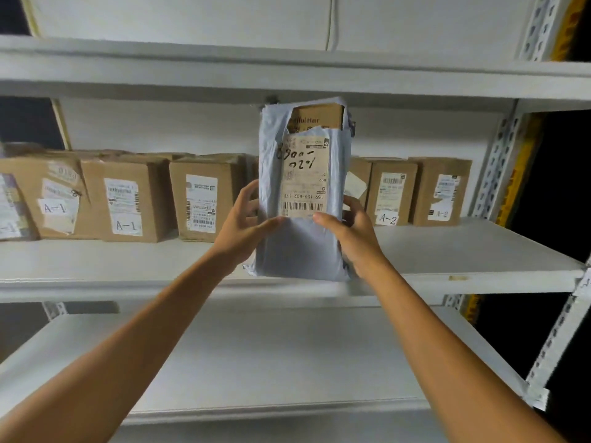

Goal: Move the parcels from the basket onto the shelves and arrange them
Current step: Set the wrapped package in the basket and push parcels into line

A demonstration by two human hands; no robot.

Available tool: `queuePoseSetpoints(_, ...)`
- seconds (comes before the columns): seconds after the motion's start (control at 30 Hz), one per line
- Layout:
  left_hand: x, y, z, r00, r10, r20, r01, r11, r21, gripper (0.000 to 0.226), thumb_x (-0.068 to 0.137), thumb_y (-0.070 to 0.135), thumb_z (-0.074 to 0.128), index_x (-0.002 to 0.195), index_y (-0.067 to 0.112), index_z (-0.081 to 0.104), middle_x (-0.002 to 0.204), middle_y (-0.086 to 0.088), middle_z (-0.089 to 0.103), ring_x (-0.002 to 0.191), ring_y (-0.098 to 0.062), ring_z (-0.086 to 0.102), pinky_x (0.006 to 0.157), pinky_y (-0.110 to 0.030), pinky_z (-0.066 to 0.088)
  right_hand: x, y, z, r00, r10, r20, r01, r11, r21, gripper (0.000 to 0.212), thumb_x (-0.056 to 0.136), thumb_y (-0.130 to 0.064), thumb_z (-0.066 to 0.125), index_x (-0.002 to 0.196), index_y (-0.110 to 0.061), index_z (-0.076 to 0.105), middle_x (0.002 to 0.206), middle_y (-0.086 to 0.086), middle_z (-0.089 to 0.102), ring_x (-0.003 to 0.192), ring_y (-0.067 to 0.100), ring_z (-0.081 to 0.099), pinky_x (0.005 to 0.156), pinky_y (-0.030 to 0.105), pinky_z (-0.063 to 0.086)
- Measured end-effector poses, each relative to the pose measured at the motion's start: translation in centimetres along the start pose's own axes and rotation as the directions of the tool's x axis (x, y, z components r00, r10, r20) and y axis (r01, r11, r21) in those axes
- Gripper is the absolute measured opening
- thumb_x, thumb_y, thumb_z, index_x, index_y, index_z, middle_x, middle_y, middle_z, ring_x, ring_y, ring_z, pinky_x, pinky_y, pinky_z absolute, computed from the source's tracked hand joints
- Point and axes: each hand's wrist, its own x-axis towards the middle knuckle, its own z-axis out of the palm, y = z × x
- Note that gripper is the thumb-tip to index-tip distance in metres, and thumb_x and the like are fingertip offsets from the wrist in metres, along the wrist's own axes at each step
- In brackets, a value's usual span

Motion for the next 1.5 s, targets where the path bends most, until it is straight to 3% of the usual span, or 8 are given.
queuePoseSetpoints(0.2,4.8,-4.8,-1.8,0.998,0.050,-0.032,-0.047,0.996,0.074,0.074,0.083,0.007,0.070,0.138,0.029,0.026,0.120,0.006,0.059,0.100,0.001,0.063,0.076,-0.018,0.055,5.3,3.5,2.7,1.000,-0.015,0.005,0.015,0.996,-0.090,0.054,0.082,-0.020,0.075,0.126,-0.027,0.045,0.114,-0.003,0.066,0.100,0.010,0.066,0.079,0.023,0.054)
queuePoseSetpoints(0.37,7.4,-8.8,-1.8,0.993,0.070,-0.094,-0.052,0.983,0.174,0.080,0.082,0.010,0.073,0.143,0.023,0.024,0.136,-0.003,0.051,0.119,-0.021,0.056,0.091,-0.037,0.054,8.2,6.8,3.7,0.999,0.026,0.027,-0.022,0.987,-0.158,0.058,0.087,-0.017,0.071,0.137,-0.022,0.041,0.122,-0.003,0.061,0.109,0.012,0.059,0.090,0.030,0.051)
queuePoseSetpoints(0.53,9.5,-9.9,-1.3,0.922,0.263,-0.284,-0.128,0.900,0.417,0.070,0.079,0.000,0.068,0.139,0.014,0.035,0.132,-0.007,0.043,0.119,-0.022,0.047,0.094,-0.041,0.052,11.0,8.2,5.0,0.999,-0.038,-0.014,0.033,0.967,-0.251,0.037,0.088,-0.020,0.071,0.119,-0.025,0.052,0.101,-0.019,0.059,0.091,-0.004,0.058,0.069,0.007,0.048)
queuePoseSetpoints(0.67,10.3,-10.5,-1.5,0.802,0.597,-0.011,-0.323,0.451,0.832,0.068,0.074,-0.002,0.072,0.136,0.011,0.047,0.141,-0.020,0.032,0.129,-0.036,0.034,0.103,-0.048,0.042,12.4,9.5,5.8,0.999,-0.025,-0.043,0.012,0.959,-0.284,0.052,0.088,-0.030,0.071,0.135,-0.019,0.051,0.117,-0.004,0.063,0.098,0.009,0.059,0.077,0.014,0.048)
queuePoseSetpoints(0.83,11.8,-11.2,-1.7,0.833,0.447,0.325,-0.390,0.060,0.919,0.068,0.078,0.011,0.074,0.140,0.012,0.047,0.150,-0.020,0.035,0.141,-0.037,0.029,0.115,-0.048,0.025,13.4,10.4,6.1,0.997,-0.076,-0.014,0.066,0.928,-0.366,0.052,0.086,-0.024,0.073,0.133,-0.016,0.052,0.119,-0.004,0.063,0.104,0.011,0.058,0.084,0.014,0.049)
queuePoseSetpoints(0.93,12.3,-11.7,-2.0,0.866,0.394,0.309,-0.354,0.045,0.934,0.078,0.077,0.013,0.075,0.146,0.013,0.039,0.154,-0.018,0.028,0.144,-0.035,0.023,0.117,-0.046,0.018,13.5,11.4,6.0,1.000,-0.023,-0.001,0.021,0.913,-0.408,0.046,0.086,-0.017,0.073,0.128,-0.015,0.055,0.112,0.001,0.067,0.101,0.018,0.064,0.089,0.035,0.055)
queuePoseSetpoints(1.3,11.6,-10.8,-0.4,0.893,0.309,0.327,-0.370,0.092,0.924,0.057,0.078,0.011,0.070,0.132,0.016,0.053,0.142,-0.018,0.042,0.131,-0.039,0.038,0.102,-0.048,0.039,12.2,11.3,4.7,0.991,0.104,0.089,-0.065,0.928,-0.366,0.039,0.092,-0.022,0.066,0.130,-0.019,0.055,0.107,-0.008,0.060,0.086,-0.002,0.059,0.056,0.004,0.044)
queuePoseSetpoints(1.5,11.8,-8.6,3.8,0.815,0.283,0.506,-0.562,0.169,0.810,0.053,0.085,0.021,0.060,0.136,0.021,0.047,0.141,-0.008,0.045,0.130,-0.029,0.039,0.107,-0.040,0.029,9.2,8.0,-1.4,0.998,0.058,-0.012,-0.058,0.923,-0.379,0.039,0.095,-0.019,0.061,0.134,-0.020,0.053,0.126,-0.007,0.057,0.113,0.009,0.055,0.075,0.002,0.039)
